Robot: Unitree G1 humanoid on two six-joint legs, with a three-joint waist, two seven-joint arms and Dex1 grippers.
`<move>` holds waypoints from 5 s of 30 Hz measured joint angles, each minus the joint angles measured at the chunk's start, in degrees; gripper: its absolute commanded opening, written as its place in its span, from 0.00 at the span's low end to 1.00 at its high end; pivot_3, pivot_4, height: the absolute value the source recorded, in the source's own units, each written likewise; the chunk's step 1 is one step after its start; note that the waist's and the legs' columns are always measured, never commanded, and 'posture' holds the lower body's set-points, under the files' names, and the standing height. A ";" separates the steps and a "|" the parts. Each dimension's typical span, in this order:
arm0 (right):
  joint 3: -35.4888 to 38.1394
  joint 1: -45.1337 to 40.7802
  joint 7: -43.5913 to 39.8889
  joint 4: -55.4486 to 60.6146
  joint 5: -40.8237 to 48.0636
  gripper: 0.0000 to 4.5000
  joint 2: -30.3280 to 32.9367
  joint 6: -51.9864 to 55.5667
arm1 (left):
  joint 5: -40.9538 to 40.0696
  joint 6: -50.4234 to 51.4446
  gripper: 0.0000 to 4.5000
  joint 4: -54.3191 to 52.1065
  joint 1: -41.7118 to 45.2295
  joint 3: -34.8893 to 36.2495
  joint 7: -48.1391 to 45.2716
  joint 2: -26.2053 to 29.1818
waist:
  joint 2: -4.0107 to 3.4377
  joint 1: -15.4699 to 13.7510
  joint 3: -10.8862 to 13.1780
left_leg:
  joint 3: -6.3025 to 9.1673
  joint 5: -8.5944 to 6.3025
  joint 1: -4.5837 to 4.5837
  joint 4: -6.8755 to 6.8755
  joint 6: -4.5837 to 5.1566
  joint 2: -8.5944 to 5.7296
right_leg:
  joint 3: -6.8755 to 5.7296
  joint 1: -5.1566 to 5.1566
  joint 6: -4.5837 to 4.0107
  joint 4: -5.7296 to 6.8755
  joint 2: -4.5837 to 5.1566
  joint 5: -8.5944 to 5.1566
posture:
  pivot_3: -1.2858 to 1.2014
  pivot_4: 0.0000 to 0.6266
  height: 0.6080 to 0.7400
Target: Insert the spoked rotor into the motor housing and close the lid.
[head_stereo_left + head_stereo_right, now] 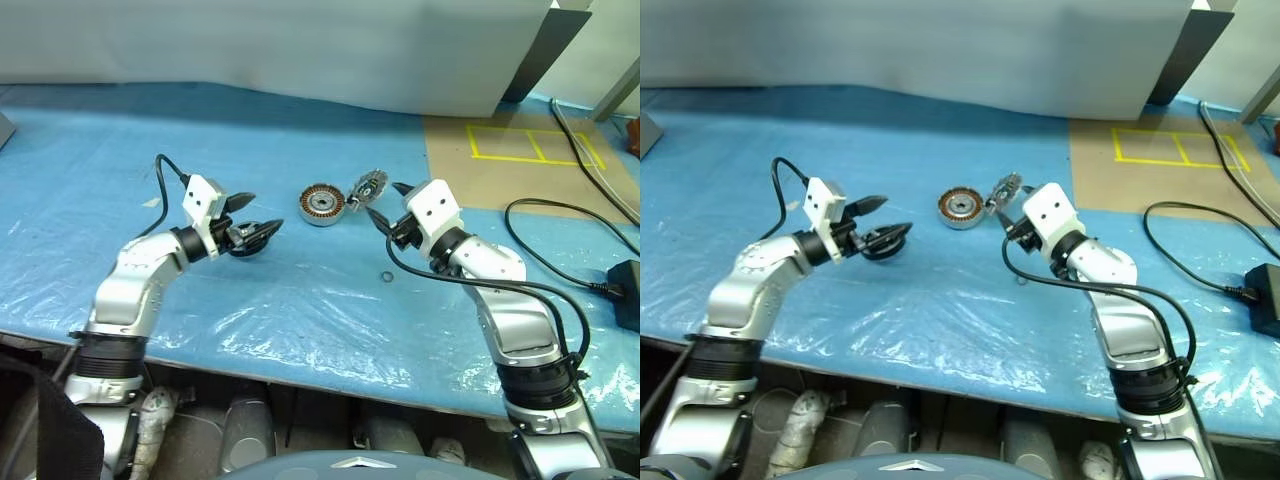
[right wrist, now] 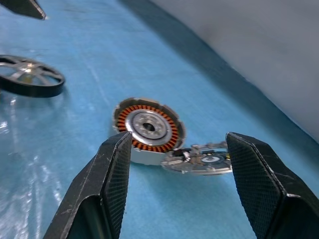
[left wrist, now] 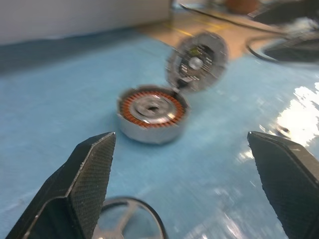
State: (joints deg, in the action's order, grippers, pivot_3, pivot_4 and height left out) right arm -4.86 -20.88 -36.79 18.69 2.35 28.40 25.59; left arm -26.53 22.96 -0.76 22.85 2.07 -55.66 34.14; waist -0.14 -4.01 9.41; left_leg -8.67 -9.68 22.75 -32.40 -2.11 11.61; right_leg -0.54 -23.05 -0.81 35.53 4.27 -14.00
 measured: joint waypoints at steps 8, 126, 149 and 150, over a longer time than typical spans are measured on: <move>-3.98 -2.06 -7.42 -1.80 0.87 0.70 3.33 -1.60 | 1.84 -3.87 0.99 5.19 4.44 -1.89 -4.82 -0.86 | -0.01 -0.09 0.01 | -0.02 0.01 0.01 -0.17 0.03 0.06 | -0.01 0.04 -0.30 0.13 0.02 -0.16 | 0.52 0.24 1.00; -10.46 -53.60 -17.80 -95.86 -23.11 0.70 -18.64 -30.46 | 1.71 -3.70 0.99 -6.69 -11.79 -2.57 10.18 -10.55 | -0.15 1.24 0.12 | -0.18 0.08 0.91 -0.88 0.42 0.76 | -0.72 -0.96 -1.34 1.26 -0.05 -0.49 | 0.52 0.24 1.00; -22.37 -49.91 -15.90 -91.20 -32.11 0.47 -14.70 -48.78 | 2.71 -3.76 1.00 -6.60 -11.87 -2.69 10.34 -11.43 | -0.15 1.17 0.12 | -0.25 -0.11 0.35 -0.87 0.33 0.95 | -0.69 -0.29 -1.34 1.17 -0.01 -0.51 | 0.52 0.24 1.00; -23.26 -49.52 -17.30 -90.17 -32.39 0.47 -13.44 -52.27 | 2.70 -3.75 1.00 -6.64 -11.87 -2.69 10.33 -11.54 | -0.15 1.11 0.12 | -0.25 -0.11 0.39 -0.87 0.33 0.93 | -0.71 -0.31 -1.34 1.14 -0.01 -0.51 | 0.52 0.24 1.00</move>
State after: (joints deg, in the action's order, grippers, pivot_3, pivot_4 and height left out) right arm -28.12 -70.40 -54.09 -71.48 -30.03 14.96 -26.69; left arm -23.83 19.21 -7.40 10.98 -0.62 -45.33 22.60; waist -0.29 -2.90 9.53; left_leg -8.92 -9.79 23.14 -33.27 -1.78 12.54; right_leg -1.25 -23.35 -2.15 36.67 4.26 -14.50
